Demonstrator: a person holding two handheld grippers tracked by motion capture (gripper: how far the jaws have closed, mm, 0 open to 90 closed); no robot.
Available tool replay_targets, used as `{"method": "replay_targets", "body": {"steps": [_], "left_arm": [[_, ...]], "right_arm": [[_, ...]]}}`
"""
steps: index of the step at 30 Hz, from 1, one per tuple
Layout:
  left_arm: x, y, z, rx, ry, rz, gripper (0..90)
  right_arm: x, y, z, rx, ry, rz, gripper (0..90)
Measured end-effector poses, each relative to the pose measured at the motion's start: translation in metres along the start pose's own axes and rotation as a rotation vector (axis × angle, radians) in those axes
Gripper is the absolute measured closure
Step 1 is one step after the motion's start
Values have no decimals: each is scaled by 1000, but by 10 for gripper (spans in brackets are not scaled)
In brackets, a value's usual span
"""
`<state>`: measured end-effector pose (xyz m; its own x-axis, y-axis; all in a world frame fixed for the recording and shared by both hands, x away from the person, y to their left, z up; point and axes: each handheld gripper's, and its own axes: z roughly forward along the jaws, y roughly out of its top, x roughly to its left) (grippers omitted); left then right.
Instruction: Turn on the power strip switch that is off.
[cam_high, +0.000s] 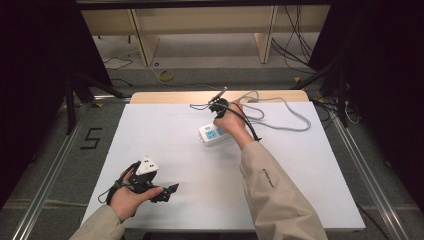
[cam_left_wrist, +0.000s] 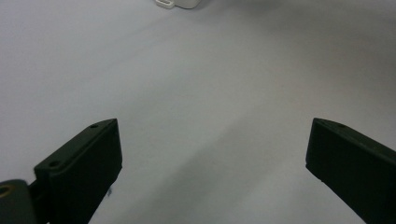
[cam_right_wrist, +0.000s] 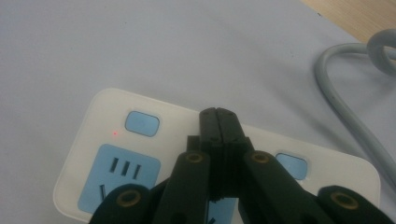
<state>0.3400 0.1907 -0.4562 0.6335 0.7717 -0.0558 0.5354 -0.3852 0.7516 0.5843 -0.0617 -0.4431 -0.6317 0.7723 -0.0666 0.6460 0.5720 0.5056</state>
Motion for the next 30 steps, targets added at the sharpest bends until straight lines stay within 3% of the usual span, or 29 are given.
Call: {"method": "replay_targets", "body": {"steps": [30], "left_arm": [[0,0,-1,1,3,-2,33]], "right_arm": [[2,-1,-1,-5,-17,14,900]]}}
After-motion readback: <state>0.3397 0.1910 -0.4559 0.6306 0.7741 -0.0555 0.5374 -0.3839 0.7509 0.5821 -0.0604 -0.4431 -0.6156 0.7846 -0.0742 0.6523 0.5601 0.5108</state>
